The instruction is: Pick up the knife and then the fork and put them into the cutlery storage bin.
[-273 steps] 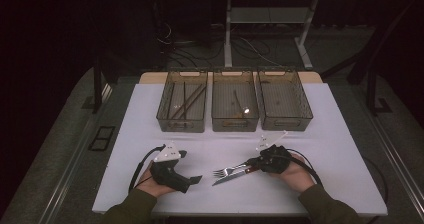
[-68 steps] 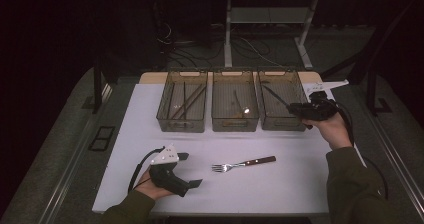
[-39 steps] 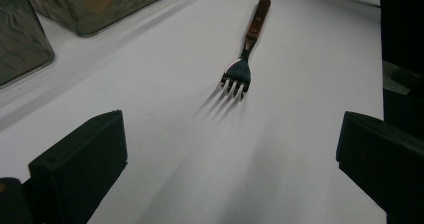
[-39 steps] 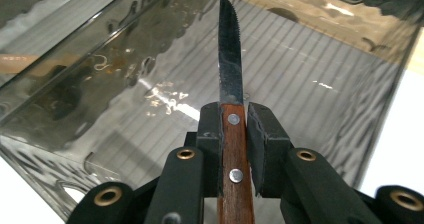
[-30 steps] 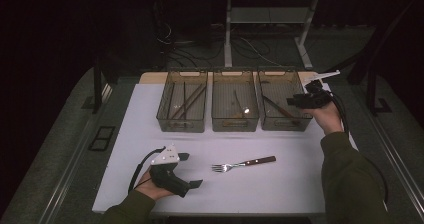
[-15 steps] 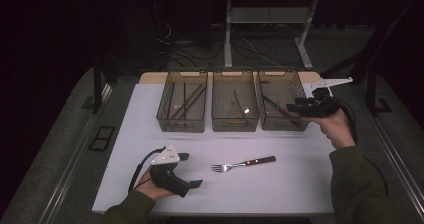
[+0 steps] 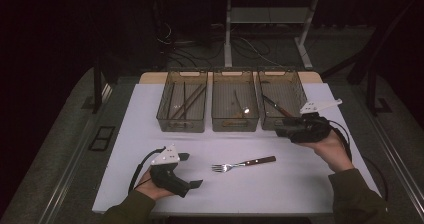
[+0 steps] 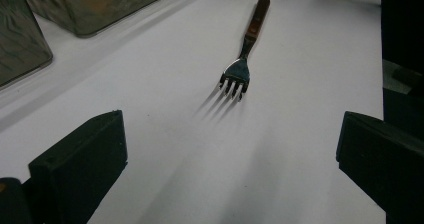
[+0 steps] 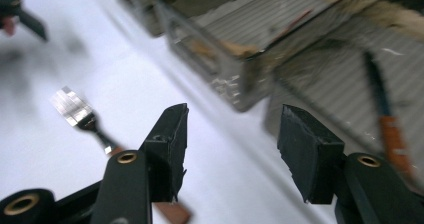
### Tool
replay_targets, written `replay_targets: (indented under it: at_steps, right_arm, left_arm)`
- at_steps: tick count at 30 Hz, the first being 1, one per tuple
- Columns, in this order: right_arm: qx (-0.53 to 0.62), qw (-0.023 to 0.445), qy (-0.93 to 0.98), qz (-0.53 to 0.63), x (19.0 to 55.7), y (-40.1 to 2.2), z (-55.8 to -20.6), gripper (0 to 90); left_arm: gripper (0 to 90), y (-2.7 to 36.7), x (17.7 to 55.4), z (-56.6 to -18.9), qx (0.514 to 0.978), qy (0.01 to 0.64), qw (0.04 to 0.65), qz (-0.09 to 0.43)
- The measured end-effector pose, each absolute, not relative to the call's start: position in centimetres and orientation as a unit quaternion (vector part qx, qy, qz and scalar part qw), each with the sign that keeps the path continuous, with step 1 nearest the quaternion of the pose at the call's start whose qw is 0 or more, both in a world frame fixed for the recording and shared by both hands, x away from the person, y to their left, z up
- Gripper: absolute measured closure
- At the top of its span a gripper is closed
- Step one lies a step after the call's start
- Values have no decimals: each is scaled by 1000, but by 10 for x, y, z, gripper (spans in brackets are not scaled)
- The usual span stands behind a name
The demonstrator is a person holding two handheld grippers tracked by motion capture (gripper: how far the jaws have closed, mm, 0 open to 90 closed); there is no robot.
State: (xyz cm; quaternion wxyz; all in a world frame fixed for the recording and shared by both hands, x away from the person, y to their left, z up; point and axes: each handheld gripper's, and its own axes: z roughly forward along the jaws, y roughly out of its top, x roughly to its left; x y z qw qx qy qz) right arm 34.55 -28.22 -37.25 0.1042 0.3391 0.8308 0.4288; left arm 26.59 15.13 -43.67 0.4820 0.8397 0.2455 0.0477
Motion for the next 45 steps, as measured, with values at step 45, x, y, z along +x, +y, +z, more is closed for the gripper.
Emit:
replay_targets:
  at_steps: [45]
  right_arm:
    - [183,43,919,348,320,-192,-445,663]
  left_arm:
    - [0,153,267,-438,840,248,480,48]
